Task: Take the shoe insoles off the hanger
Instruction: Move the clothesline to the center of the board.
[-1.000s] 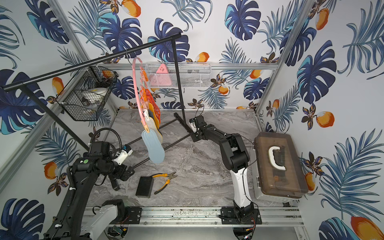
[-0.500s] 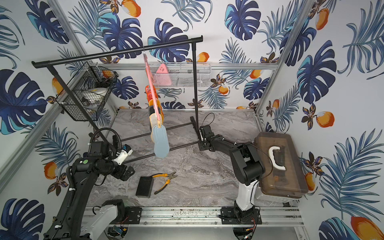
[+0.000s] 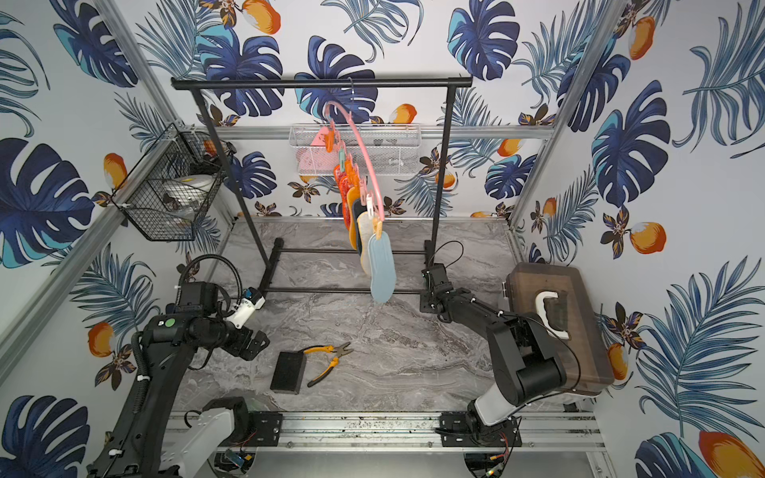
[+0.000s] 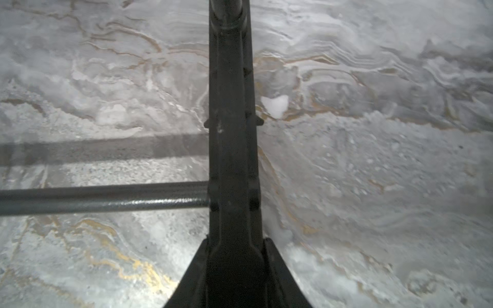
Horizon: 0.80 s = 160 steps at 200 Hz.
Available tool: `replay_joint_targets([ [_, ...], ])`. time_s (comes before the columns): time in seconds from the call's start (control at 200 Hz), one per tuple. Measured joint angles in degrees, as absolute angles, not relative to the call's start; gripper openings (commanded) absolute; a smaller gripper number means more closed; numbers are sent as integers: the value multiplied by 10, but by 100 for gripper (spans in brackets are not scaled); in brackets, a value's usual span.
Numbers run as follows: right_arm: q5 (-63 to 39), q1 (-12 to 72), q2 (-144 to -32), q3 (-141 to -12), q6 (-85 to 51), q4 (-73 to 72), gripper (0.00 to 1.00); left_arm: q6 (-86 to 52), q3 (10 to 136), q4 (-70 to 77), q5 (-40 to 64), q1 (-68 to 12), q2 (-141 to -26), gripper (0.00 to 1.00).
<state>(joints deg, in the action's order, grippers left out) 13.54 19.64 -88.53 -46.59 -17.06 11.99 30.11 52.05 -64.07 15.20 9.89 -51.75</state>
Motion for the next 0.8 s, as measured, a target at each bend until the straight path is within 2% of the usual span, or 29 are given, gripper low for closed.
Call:
replay_joint_targets([
  [0.485,126,195,-807,-403,-199,104,33,302,517,-634,163,99,-522,99],
  [0.801,101,199,-801,-349,-220,83,33,301,530,-630,175,99,-533,99],
])
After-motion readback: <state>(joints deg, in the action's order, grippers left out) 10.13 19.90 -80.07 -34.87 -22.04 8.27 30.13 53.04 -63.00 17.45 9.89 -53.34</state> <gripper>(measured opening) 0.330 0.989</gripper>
